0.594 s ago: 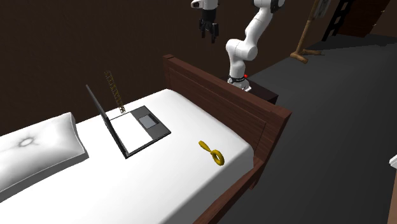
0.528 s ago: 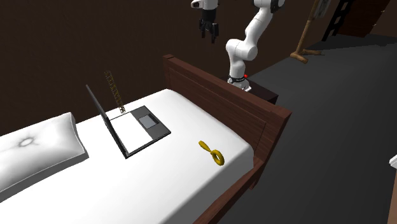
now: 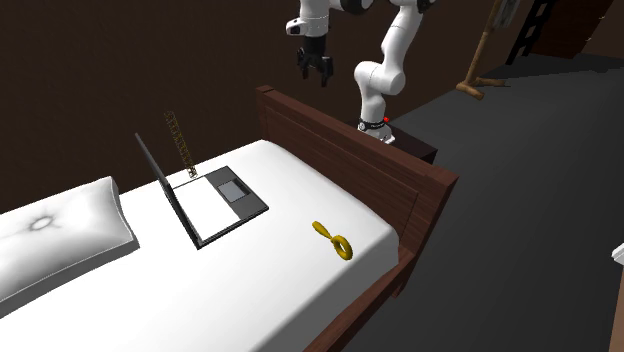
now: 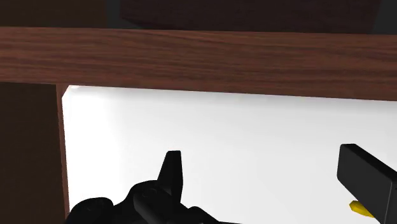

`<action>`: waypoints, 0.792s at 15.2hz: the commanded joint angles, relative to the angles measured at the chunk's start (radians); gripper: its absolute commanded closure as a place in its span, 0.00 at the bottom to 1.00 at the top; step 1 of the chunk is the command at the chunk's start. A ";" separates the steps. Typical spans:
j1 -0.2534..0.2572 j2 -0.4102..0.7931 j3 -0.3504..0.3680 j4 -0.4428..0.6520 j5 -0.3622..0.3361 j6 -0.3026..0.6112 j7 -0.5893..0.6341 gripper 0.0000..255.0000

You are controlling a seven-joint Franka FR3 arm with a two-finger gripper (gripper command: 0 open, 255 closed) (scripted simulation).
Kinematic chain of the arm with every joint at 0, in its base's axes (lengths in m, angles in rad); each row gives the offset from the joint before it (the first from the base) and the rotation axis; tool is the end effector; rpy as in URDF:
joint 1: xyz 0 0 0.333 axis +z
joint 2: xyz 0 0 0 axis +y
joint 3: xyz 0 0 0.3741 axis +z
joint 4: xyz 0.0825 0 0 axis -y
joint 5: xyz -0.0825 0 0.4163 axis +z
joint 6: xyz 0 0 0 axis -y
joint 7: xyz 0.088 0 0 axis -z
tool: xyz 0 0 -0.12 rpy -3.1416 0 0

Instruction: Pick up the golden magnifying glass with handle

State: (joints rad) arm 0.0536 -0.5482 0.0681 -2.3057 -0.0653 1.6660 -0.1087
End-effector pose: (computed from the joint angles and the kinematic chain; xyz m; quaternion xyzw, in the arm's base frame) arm 0.3743 0.0432 0.5715 0.9912 0.1135 -0.0462 0.0501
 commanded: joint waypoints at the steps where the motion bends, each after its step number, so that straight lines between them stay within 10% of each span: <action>1: 0.017 0.060 0.004 -0.005 -0.001 0.067 -0.036 0.00; 12: 0.094 0.413 0.048 0.108 -0.015 0.312 -0.216 0.00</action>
State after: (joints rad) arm 0.1426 -0.1704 0.1124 -2.2142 -0.0771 1.9572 -0.3045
